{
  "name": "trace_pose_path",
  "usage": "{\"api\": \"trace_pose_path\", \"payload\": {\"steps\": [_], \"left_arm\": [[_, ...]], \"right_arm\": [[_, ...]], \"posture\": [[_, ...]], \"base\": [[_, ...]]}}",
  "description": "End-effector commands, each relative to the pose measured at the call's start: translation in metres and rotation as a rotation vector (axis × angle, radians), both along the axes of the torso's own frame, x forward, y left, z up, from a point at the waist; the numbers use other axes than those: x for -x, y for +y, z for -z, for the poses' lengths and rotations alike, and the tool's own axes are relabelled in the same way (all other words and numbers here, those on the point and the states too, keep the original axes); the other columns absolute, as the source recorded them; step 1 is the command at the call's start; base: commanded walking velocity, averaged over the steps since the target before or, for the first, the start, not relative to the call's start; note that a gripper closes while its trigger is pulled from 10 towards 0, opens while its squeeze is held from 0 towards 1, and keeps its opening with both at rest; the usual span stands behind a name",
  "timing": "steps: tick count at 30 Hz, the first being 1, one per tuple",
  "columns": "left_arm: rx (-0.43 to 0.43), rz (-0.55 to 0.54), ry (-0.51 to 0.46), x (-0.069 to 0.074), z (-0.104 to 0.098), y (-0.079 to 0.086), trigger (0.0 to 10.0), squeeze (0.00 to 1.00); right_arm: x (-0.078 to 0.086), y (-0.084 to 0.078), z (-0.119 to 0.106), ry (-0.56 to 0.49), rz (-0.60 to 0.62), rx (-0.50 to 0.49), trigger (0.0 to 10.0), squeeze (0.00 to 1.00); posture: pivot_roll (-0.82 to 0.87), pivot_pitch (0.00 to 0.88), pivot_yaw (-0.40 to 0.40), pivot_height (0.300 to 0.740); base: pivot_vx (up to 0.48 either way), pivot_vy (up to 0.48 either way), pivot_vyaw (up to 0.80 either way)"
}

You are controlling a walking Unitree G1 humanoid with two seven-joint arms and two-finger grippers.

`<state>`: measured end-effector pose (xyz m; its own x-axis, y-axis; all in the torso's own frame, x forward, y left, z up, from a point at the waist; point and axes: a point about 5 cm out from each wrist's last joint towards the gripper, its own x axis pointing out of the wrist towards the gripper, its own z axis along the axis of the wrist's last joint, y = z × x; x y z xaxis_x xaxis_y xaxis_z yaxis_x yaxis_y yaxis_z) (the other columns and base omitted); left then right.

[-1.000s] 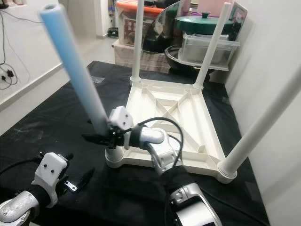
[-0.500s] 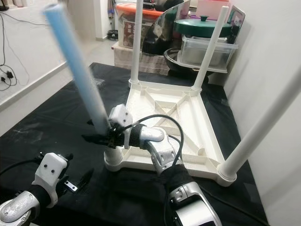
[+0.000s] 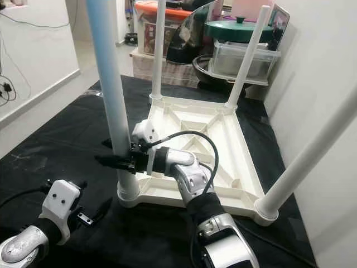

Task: Building children table

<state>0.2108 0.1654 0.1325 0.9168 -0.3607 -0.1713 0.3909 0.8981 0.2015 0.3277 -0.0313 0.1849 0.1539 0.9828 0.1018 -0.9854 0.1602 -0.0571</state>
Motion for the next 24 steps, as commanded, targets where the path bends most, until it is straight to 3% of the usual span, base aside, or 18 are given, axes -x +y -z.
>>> {"api": "trace_pose_path", "payload": {"steps": [1,7,8,9,10,12,13,14,15,16,19,20,21,22,24], "left_arm": [[0.002,-0.009,0.003,0.001,0.001,0.002,10.0,0.0],[0.006,-0.01,0.006,0.001,0.001,0.003,10.0,0.0],[0.008,-0.01,0.006,0.0,0.001,0.003,10.0,0.0],[0.008,-0.01,0.006,0.0,0.001,0.003,10.0,0.0],[0.011,-0.01,0.007,0.0,0.001,0.003,10.0,0.0],[0.011,-0.01,0.007,0.0,0.001,0.003,10.0,0.0],[0.011,-0.012,0.008,0.0,0.001,0.003,10.0,0.0],[0.011,-0.012,0.008,0.0,0.001,0.003,10.0,0.0],[0.011,-0.013,0.008,0.0,0.002,0.003,10.0,0.0],[0.011,-0.013,0.008,0.0,0.002,0.003,10.0,0.0],[0.007,-0.017,0.01,0.001,0.002,0.004,10.0,0.0],[0.007,-0.017,0.01,0.001,0.002,0.004,10.0,0.0],[0.005,-0.018,0.01,0.0,0.002,0.004,10.0,0.0],[0.005,-0.018,0.01,0.0,0.002,0.004,10.0,0.0],[0.004,-0.019,0.008,-0.001,0.002,0.004,10.0,0.0]], "right_arm": [[0.006,0.008,0.005,0.024,-0.036,-0.017,0.0,0.0],[0.005,0.005,0.006,0.02,0.004,-0.03,0.0,0.0],[0.001,0.001,0.005,0.014,0.088,-0.046,0.0,0.0],[0.001,0.001,0.005,0.014,0.088,-0.046,0.0,0.0],[-0.006,-0.004,0.004,0.022,0.196,-0.066,0.0,0.0],[-0.006,-0.004,0.004,0.022,0.196,-0.066,0.0,0.0],[-0.014,-0.012,0.004,0.042,0.371,-0.088,0.0,0.0],[-0.014,-0.012,0.004,0.042,0.371,-0.088,0.0,0.0],[-0.02,-0.02,0.006,0.056,0.521,-0.096,0.0,0.0],[-0.02,-0.02,0.006,0.056,0.521,-0.096,0.0,0.0],[-0.028,-0.044,0.025,0.159,0.868,-0.008,0.0,0.0],[-0.028,-0.044,0.025,0.159,0.868,-0.008,0.0,0.0],[-0.028,-0.051,0.033,0.192,0.971,0.026,0.0,0.0],[-0.028,-0.051,0.033,0.192,0.971,0.026,0.0,0.0],[-0.027,-0.061,0.04,0.209,1.091,0.056,0.0,0.0]], "posture": [[0.15,0.0,-0.12,0.74],[0.14,0.0,-0.114,0.74],[0.14,0.0,-0.111,0.74],[0.14,0.0,-0.111,0.74],[0.14,0.0,-0.111,0.74],[0.14,0.0,-0.111,0.74],[0.13,0.0,-0.109,0.74],[0.13,0.0,-0.109,0.74],[0.13,0.0,-0.105,0.74],[0.13,0.0,-0.105,0.74],[0.12,0.0,-0.097,0.74],[0.12,0.0,-0.097,0.74],[0.12,0.0,-0.095,0.74],[0.12,0.0,-0.095,0.74],[0.11,0.0,-0.092,0.74]], "base": [[0.0,0.0,0.0],[0.0,0.0,0.0],[0.0,0.0,0.0],[0.0,0.0,0.0],[0.0,0.0,0.0],[0.0,0.0,0.0],[0.0,0.0,0.0],[0.0,0.0,0.0],[0.0,0.0,0.0],[0.0,0.0,0.0],[0.0,0.0,0.0],[0.0,0.0,0.0],[0.0,0.0,0.0],[0.0,0.0,0.0],[0.0,0.0,0.0]]}}
